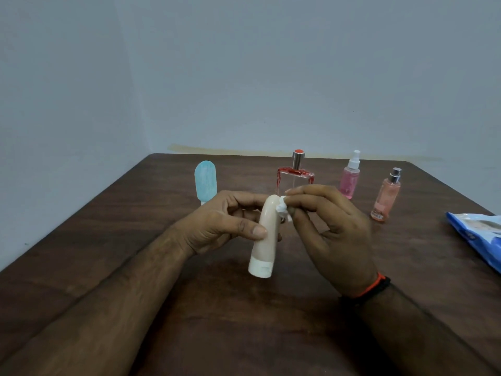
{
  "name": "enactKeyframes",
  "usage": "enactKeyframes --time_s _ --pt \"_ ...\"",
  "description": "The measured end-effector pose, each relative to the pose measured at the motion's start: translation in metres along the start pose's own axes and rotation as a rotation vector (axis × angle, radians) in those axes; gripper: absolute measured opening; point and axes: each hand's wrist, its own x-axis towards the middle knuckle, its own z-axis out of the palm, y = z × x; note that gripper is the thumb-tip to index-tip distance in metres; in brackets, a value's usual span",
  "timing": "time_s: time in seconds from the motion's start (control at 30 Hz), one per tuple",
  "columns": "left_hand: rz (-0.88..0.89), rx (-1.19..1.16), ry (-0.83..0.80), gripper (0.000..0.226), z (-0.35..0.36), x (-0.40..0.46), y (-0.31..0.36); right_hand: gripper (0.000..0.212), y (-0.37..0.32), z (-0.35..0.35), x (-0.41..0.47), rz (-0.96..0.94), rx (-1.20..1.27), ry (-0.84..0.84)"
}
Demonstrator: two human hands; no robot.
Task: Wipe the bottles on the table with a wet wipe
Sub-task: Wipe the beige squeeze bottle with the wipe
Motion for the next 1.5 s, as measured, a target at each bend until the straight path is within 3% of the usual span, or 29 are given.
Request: enactKeyframes --time_s 0.2,0.43,0.57,0.73,0.83,1.0,1.2,1.5 --pt "0.002 0.206 0.064 0.057 0.003 0.004 -0.004 0.016 0.000 0.001 0.000 -0.034 0.036 0.007" --pt "0.048 0.165 0.170 0.044 0.001 0.004 -0.007 0.017 -0.002 0.002 0.001 -0.111 0.017 -0.102" --pt "0.066 0.113 0.202 0.052 0.000 0.005 -0.010 0.015 -0.003 0.001 0.001 -0.101 0.030 -0.161" --pt "0.111 -0.050 0.216 0.055 -0.004 0.003 -0.007 0.031 -0.002 0.001 0.001 0.039 0.154 -0.196" --pt "0.114 -0.146 0.211 0.077 -0.006 0.003 -0.005 0.041 -0.001 0.002 0.000 0.139 0.202 -0.241" --pt "0.142 -0.215 0.237 0.081 -0.009 0.002 -0.003 0.037 -0.003 0.004 -0.001 0.246 0.302 -0.278" --pt "0.217 -0.215 0.360 0.049 -0.016 0.000 -0.002 0.029 -0.004 0.002 0.000 0.146 0.208 -0.336" --pt "0.208 -0.283 0.566 0.048 -0.016 0.006 -0.004 0.026 -0.004 0.005 -0.002 0.009 0.041 -0.269"
